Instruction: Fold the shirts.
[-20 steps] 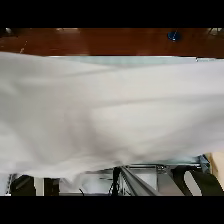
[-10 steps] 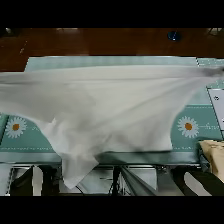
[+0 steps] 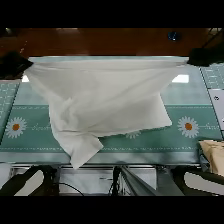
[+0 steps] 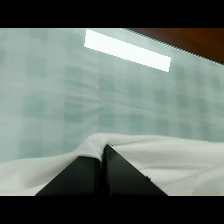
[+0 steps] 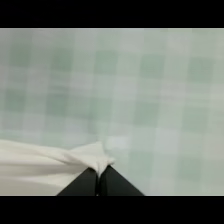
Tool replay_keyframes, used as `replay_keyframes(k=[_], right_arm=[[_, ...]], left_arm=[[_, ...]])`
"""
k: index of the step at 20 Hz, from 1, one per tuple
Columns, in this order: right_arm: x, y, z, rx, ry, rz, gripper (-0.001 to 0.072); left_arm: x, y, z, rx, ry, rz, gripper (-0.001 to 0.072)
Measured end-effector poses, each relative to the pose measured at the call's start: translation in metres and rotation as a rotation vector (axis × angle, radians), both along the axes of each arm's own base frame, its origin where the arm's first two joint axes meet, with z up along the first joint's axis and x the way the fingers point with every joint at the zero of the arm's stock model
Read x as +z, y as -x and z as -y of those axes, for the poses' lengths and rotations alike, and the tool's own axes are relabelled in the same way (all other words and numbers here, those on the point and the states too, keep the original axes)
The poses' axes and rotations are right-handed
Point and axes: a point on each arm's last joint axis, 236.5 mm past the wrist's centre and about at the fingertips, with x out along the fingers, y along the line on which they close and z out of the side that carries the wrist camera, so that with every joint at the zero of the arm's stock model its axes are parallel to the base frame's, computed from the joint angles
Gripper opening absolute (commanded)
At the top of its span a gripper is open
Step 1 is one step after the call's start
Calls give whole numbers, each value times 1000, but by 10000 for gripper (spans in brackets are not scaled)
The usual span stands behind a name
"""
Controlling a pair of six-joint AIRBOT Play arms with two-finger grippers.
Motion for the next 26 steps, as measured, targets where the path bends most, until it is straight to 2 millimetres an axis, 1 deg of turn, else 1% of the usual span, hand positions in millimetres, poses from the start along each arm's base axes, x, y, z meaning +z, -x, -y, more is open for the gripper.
replay_keyframes(k=[2, 3, 6, 10, 12, 14, 17, 20, 22, 24, 26], right_arm=[[-17, -25, 2, -3, -5, 31, 17], [-26, -37, 3, -3, -5, 45, 17], [-52, -69, 7, -13, -4, 88, 18], [-81, -104, 12, -28, -5, 154, 18], [-94, -118, 13, -34, -11, 184, 18], [-105, -130, 15, -47, -16, 208, 18], [-130, -139, 17, -60, -20, 203, 18], [-161, -141, 17, -65, -28, 163, 18], [-176, -139, 16, -64, -31, 135, 18], [-179, -137, 17, -64, -33, 125, 18], [-170, -134, 20, -67, -40, 124, 18]], left_arm=[[-23, -34, 4, 31, -20, 18, 21], [-34, -48, 7, 38, -35, 25, 21], [-62, -83, 20, 35, -91, 71, 21], [-84, -119, 38, 33, -178, 172, 23], [-97, -133, 46, 38, -209, 210, 23], [-113, -143, 54, 41, -233, 228, 23], [-139, -156, 61, 55, -263, 247, 24], [-163, -165, 59, 81, -288, 255, 24], [-174, -168, 56, 92, -300, 256, 24], [-173, -170, 48, 108, -303, 260, 24], [-165, -167, 36, 112, -294, 241, 23]])
